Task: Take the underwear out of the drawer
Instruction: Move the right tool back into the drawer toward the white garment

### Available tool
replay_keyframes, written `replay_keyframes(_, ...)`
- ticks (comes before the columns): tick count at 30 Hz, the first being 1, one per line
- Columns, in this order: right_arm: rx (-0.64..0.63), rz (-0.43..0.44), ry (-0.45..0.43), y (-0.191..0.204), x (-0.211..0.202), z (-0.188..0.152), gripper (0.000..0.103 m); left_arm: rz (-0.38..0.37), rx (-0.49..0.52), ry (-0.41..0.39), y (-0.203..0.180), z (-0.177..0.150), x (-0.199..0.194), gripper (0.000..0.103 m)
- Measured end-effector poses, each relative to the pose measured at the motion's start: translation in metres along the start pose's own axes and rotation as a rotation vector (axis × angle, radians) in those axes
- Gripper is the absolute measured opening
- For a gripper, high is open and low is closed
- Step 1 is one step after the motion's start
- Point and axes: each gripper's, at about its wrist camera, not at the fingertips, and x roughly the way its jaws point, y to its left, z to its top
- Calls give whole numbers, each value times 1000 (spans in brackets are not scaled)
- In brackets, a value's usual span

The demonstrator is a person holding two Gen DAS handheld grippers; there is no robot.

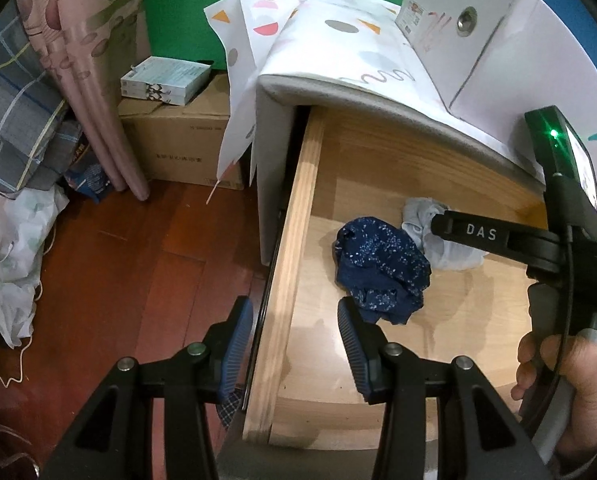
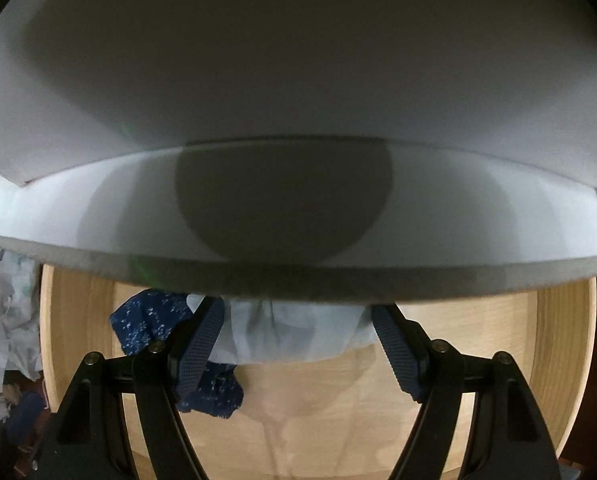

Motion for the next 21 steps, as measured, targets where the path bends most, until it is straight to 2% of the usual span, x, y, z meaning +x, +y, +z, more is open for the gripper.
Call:
replay_keyframes(5, -3, -7, 49, -5, 11, 5, 74, 4, -4, -1, 0, 1, 0, 45)
replay_keyframes(9, -13, 6, 143, -6, 27, 1, 73, 4, -14, 10, 2, 1, 2, 45)
replay_keyframes(15, -15, -2, 151, -7, 33, 4, 75, 9, -9, 7, 1, 1, 1, 45)
replay_keyframes(16, -16, -4, 152, -7, 34, 4, 74, 10, -9, 6, 0, 0, 1, 45)
replay_keyframes(18, -26, -5, 155, -7, 35, 5, 65, 12, -9, 4, 0, 0, 1, 45)
replay_keyframes(21, -58, -10, 170, -7, 37, 5, 61, 15, -9, 5, 1, 0, 2, 45)
